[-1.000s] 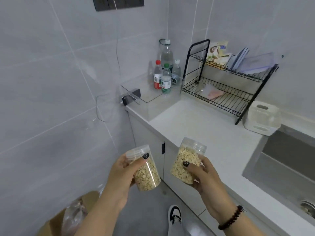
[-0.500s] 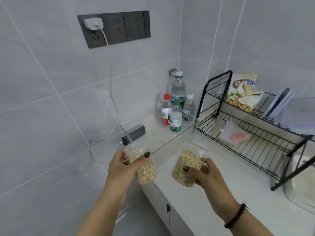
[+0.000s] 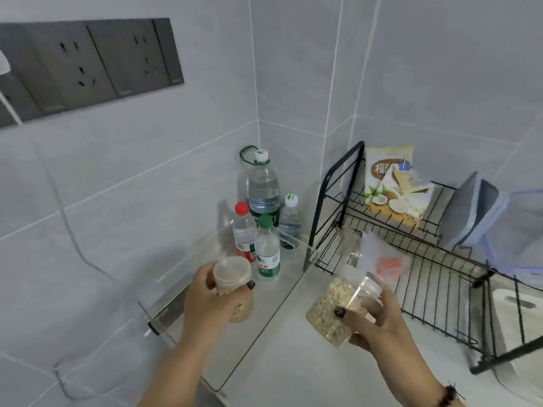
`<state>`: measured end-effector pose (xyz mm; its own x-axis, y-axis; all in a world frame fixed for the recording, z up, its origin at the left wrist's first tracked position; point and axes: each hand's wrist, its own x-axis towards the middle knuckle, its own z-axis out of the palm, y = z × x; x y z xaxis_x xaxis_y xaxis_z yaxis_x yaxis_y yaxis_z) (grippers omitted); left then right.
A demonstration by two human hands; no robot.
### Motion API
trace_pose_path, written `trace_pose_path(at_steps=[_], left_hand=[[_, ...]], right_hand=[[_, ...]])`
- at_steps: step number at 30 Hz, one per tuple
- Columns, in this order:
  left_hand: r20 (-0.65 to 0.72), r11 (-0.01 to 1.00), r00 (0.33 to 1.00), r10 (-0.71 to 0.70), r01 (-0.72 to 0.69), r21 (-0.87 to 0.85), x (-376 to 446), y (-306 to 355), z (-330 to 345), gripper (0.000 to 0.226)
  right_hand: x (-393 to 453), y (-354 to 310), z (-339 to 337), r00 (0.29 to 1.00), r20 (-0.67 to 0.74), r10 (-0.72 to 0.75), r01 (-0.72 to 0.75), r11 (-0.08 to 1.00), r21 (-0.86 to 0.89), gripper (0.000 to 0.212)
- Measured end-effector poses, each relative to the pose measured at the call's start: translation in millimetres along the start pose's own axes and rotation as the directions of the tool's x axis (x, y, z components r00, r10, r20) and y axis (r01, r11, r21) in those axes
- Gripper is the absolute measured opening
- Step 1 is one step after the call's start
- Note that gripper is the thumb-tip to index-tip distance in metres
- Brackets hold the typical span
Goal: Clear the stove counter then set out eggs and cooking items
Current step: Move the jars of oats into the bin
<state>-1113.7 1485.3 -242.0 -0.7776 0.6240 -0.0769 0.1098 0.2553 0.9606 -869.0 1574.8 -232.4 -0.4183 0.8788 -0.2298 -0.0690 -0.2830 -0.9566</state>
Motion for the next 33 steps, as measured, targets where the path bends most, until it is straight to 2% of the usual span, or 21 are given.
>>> trace_pose_path(at_steps=[3, 5, 6, 9, 12, 17, 23, 27, 30, 33], left_hand=[[0.186, 0.985, 0.982, 0.041, -0.071, 0.16, 35, -13, 15, 0.055], [0.263, 0.976, 0.964, 0.035, -0.09, 0.199, 51, -22, 24, 0.056], [0.293, 0.974, 0.956, 0.034, -0.097, 0.205, 58, -27, 28, 0.056], [0.387, 0.957, 0.921, 0.037, -0.144, 0.251, 75, -43, 40, 0.057], [0.462, 0.952, 0.886, 0.03, -0.166, 0.256, 90, -62, 54, 0.063], [0.509, 0.945, 0.861, 0.002, -0.169, 0.281, 103, -84, 79, 0.071], [0.529, 0.934, 0.845, 0.076, -0.245, 0.258, 100, -91, 102, 0.06], [0.572, 0.921, 0.816, 0.087, -0.285, 0.265, 97, -98, 106, 0.067], [0.574, 0.91, 0.814, 0.089, -0.302, 0.286, 99, -99, 102, 0.073], [0.599, 0.887, 0.79, 0.127, -0.361, 0.288, 103, -97, 99, 0.06]], right_hand=[[19, -4, 8, 0.997, -0.068, -0.034, 0.035, 0.999, 0.015, 0.091], [24, -7, 16, 0.996, -0.071, -0.05, 0.051, 0.999, 0.009, 0.1], [27, -5, 20, 0.995, -0.076, -0.059, 0.059, 0.998, 0.0, 0.1], [37, -2, 32, 0.988, -0.131, -0.08, 0.081, 0.997, -0.001, 0.078], [44, 5, 39, 0.983, -0.167, -0.075, 0.073, 0.997, -0.016, 0.074], [50, 11, 50, 0.977, -0.208, -0.054, 0.054, 0.999, -0.009, 0.069], [49, 15, 59, 0.975, -0.217, -0.046, 0.043, 0.999, -0.02, 0.07], [45, 17, 63, 0.976, -0.211, -0.049, 0.043, 0.999, -0.033, 0.081], [41, 19, 60, 0.974, -0.22, -0.05, 0.042, 0.998, -0.039, 0.082], [37, 21, 56, 0.968, -0.245, -0.046, 0.038, 0.999, -0.037, 0.081]])
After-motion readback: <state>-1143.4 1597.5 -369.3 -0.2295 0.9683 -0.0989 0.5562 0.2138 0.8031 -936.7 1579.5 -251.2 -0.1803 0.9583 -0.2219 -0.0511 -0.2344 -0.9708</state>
